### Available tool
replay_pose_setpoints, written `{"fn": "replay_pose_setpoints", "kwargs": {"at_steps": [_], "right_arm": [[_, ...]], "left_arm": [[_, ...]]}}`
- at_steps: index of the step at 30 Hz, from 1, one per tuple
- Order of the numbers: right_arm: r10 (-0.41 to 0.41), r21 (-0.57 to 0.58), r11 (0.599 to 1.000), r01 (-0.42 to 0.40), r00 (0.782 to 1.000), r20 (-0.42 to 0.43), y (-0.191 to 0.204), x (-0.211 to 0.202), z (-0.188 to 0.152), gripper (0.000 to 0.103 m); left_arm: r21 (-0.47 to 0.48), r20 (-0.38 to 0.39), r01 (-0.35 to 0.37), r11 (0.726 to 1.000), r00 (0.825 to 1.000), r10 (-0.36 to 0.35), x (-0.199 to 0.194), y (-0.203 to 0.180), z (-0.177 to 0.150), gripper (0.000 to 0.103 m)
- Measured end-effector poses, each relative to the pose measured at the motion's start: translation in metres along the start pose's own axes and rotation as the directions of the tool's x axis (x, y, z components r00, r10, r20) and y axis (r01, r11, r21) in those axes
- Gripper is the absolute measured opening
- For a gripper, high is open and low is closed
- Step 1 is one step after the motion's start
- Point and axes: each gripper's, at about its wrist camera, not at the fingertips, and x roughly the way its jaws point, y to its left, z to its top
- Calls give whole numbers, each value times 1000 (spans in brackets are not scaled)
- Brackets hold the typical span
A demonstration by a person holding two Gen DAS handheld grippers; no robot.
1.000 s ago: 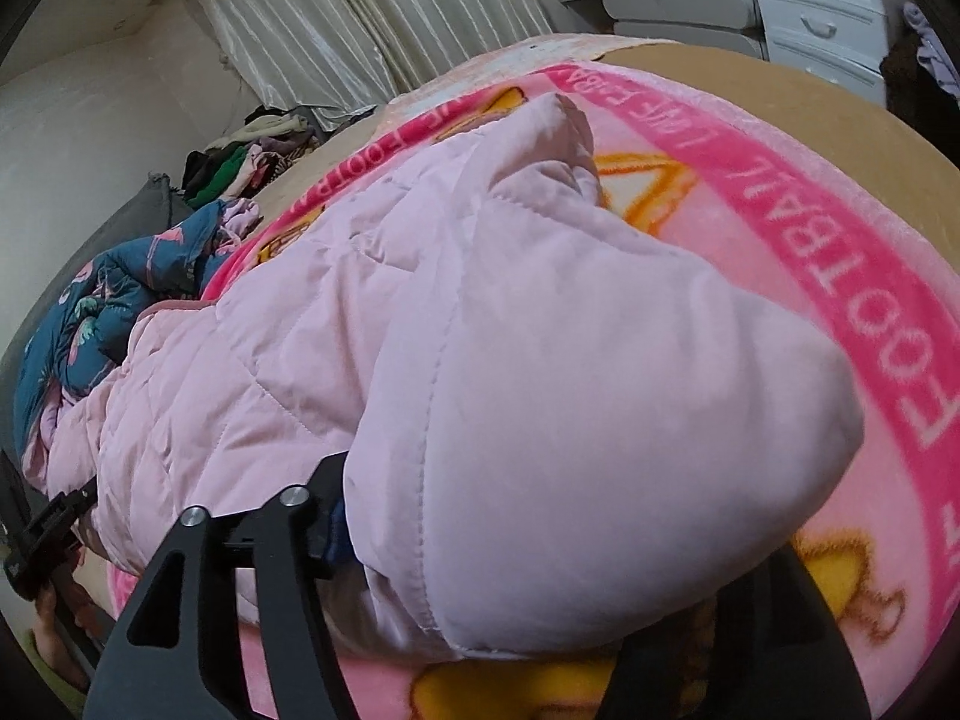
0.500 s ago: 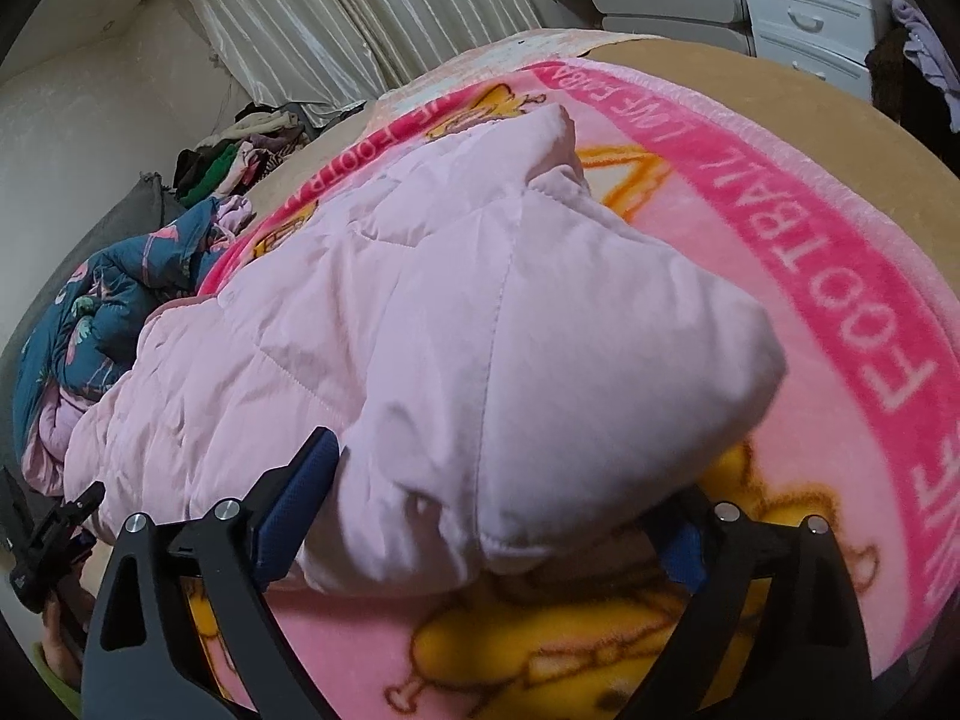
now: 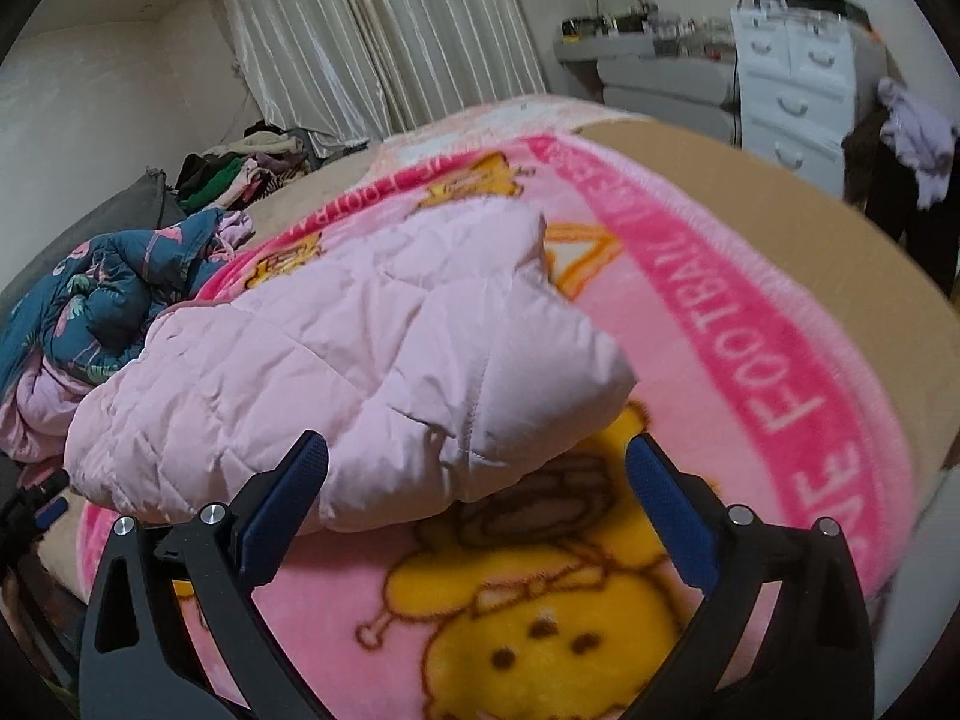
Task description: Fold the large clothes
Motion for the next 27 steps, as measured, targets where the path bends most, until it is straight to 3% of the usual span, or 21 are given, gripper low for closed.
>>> {"fn": "replay_pose_setpoints", "kwargs": {"at_steps": [8, 13, 18, 27], "right_arm": [[50, -124, 992, -39, 994, 93, 40, -45, -3, 99], [85, -203, 978, -58, 988, 126, 66, -67, -10, 99], [106, -260, 963, -68, 985, 133, 89, -79, -21, 99], [110, -301, 950, -77, 989, 94, 104, -76, -46, 99]], "left_arm": [[59, 50, -11, 998, 999, 9, -33, -18, -3, 94], [93, 66, 20, 995, 997, -26, -46, -33, -13, 94], [132, 65, 2, 991, 998, -11, -48, -47, -23, 94], [202, 20, 50, 978, 998, -55, -45, -72, -50, 94]]}}
